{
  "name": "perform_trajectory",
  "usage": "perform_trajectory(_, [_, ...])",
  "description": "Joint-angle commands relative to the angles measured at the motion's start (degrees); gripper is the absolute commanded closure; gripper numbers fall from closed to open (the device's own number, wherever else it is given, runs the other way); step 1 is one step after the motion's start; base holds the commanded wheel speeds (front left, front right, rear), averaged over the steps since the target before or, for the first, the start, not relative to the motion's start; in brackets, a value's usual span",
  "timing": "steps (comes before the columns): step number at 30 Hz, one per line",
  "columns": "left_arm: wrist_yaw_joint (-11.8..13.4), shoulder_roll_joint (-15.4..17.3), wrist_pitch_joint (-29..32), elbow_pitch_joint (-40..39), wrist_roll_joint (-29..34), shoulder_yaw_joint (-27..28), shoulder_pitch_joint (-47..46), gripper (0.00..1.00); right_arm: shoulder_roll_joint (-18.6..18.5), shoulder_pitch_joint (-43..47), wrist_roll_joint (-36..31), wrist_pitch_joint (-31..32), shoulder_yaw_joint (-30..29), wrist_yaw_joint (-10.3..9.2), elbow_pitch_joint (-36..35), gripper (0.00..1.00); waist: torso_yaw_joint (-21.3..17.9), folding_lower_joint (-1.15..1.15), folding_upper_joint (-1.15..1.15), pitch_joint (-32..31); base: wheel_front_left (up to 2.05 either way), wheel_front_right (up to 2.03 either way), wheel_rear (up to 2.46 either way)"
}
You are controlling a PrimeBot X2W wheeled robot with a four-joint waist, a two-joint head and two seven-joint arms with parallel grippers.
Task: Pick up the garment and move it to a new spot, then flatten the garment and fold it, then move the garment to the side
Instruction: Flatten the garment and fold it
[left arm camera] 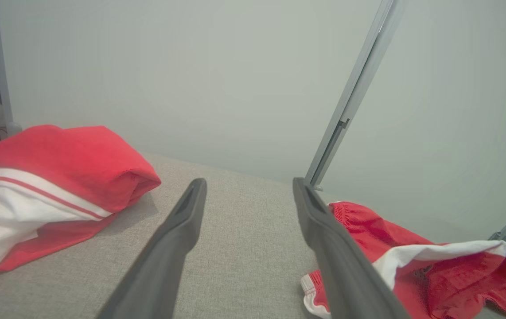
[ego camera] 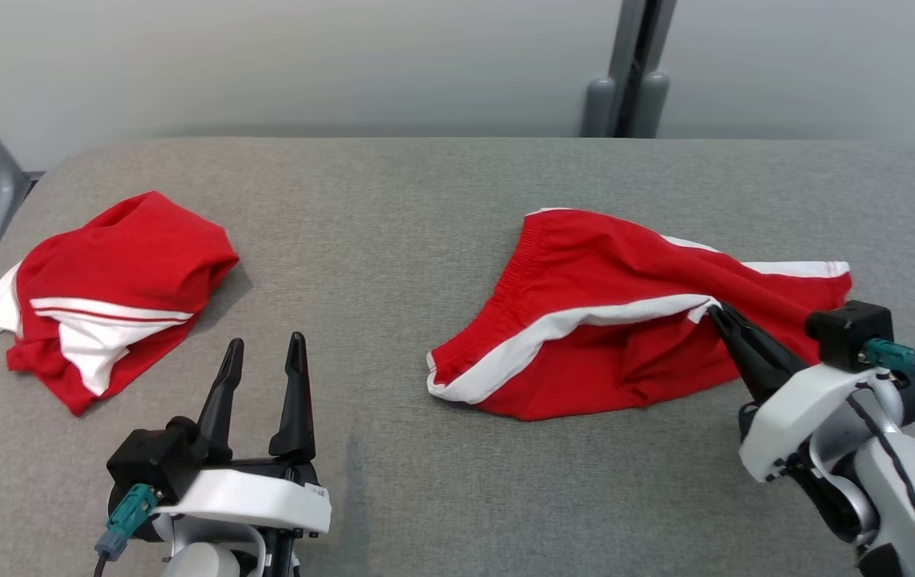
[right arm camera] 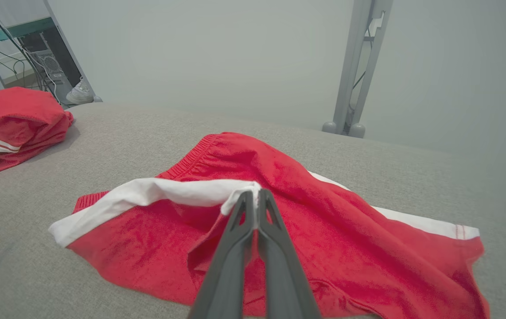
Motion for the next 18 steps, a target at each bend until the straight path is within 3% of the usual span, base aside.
perform_trajectory(1, [-0.06, 0.21, -0.15, -0.30, -0.11, 0.26, -0.53, 0.00, -1.93, 1.25, 1.65, 1.58, 0.41, -0.02, -2.47, 1.00, -2.80, 0.00, 0.00, -0.59, 0.00, 0.00, 0.00])
perform_trajectory(9, [0.11, 0.24, -0.16, -0.24, -0.11, 0.23, -0.93, 0.00, -13.08, 6.48, 5.46, 10.16, 1.12, -0.02, -16.48, 1.00, -6.93, 0.00, 0.00, -0.35, 0.00, 0.00, 0.00])
perform_trajectory(18, [-0.26, 0.25, -0.15, -0.01, -0.31, 0.47, -1.47, 0.00, -19.23, 10.73, 7.31, 16.89, 1.73, -0.02, -27.35, 1.00, -8.53, 0.00, 0.00, -0.30, 0.00, 0.00, 0.00])
